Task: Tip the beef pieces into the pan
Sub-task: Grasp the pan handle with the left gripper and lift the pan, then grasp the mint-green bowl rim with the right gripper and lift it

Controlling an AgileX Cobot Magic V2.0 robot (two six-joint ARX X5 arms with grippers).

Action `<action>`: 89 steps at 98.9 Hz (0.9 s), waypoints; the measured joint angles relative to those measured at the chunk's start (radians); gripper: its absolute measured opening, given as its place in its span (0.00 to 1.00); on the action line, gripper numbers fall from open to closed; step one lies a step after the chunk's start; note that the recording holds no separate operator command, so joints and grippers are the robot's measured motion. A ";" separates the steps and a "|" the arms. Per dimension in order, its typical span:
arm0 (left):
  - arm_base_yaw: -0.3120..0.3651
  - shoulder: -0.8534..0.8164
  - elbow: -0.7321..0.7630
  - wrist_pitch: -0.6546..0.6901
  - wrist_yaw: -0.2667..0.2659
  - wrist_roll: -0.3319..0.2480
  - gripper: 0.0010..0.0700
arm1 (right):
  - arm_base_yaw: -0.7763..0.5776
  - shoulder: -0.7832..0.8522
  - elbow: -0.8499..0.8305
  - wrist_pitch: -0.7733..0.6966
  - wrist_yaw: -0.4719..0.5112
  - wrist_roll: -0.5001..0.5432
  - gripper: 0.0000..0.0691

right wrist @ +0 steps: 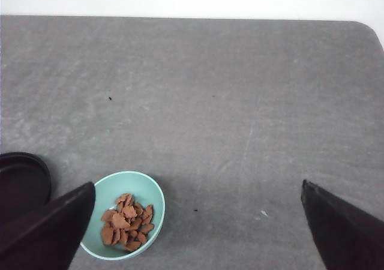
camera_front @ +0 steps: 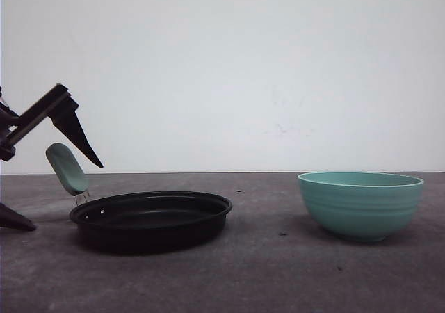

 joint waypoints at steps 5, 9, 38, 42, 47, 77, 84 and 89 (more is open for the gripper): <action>0.000 0.011 0.000 0.010 -0.006 0.000 0.85 | 0.000 0.000 0.000 -0.004 0.000 0.000 0.99; 0.000 0.014 0.000 0.010 -0.020 -0.002 0.78 | 0.000 0.000 0.000 -0.009 0.000 0.000 0.99; -0.004 0.017 0.000 0.056 -0.047 -0.003 0.11 | 0.000 0.000 0.000 -0.024 0.003 0.000 0.99; -0.004 0.017 0.000 0.056 -0.047 -0.003 0.10 | 0.000 0.000 0.000 -0.026 0.003 0.000 0.99; -0.005 0.017 0.000 0.059 -0.047 0.001 0.09 | 0.000 0.000 0.000 -0.031 0.003 0.000 0.99; -0.045 -0.074 0.000 0.035 -0.053 0.026 0.08 | 0.000 0.019 0.000 -0.039 -0.008 0.001 0.99; -0.053 -0.131 0.002 0.035 -0.055 0.026 0.08 | 0.000 0.058 0.002 -0.042 -0.045 0.004 0.96; -0.059 -0.172 0.006 0.034 -0.056 0.027 0.08 | 0.000 0.104 0.003 -0.042 -0.079 0.005 0.94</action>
